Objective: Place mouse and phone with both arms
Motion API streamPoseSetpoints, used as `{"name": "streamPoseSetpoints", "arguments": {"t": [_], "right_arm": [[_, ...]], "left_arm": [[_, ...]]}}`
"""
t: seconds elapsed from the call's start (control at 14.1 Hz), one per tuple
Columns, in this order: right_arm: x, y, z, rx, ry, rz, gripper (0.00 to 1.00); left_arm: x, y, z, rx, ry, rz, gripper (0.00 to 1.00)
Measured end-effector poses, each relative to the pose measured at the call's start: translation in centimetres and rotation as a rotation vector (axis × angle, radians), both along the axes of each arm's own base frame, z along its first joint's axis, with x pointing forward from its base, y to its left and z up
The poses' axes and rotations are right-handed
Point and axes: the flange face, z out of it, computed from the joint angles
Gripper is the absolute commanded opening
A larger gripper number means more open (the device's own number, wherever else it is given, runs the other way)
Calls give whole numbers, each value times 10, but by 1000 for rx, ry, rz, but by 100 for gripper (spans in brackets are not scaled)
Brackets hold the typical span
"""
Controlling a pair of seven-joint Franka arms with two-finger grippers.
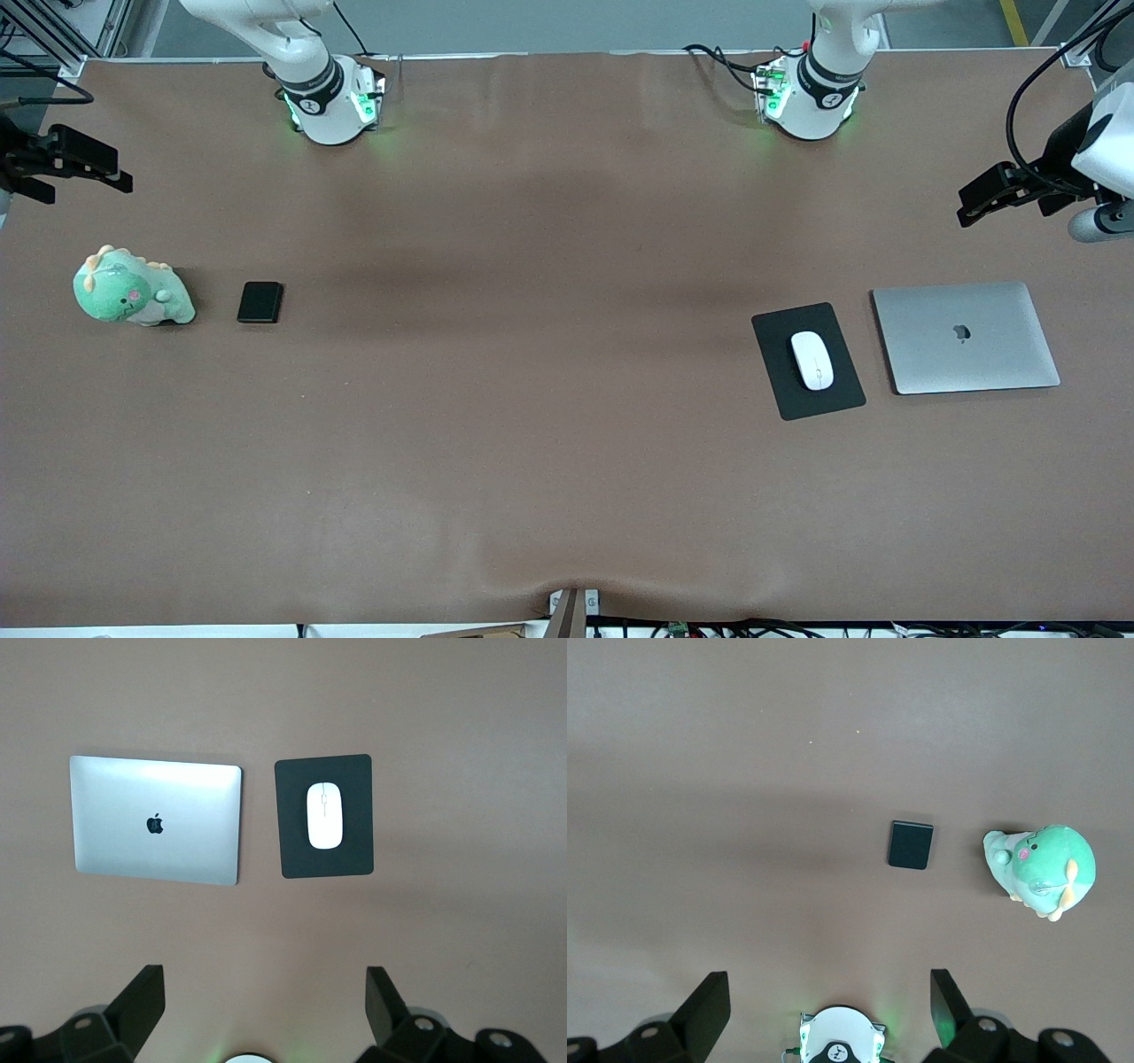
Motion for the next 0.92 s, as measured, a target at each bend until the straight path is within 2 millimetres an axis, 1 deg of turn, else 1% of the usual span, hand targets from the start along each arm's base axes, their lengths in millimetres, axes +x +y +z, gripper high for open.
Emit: {"name": "streamPoseSetpoints", "arguments": {"t": [0.21,0.57,0.92], "right_arm": [[0,0,0,0,0,-1,100],[-1,-7,0,-1,-1,-13,100],[-1,-10,0,-1,-1,-20,100]], "left_arm": [[0,-1,0,0,-1,-3,100],[-1,-12,0,0,-1,-23,100],[-1,-13,2,0,-5,-26,100]]}}
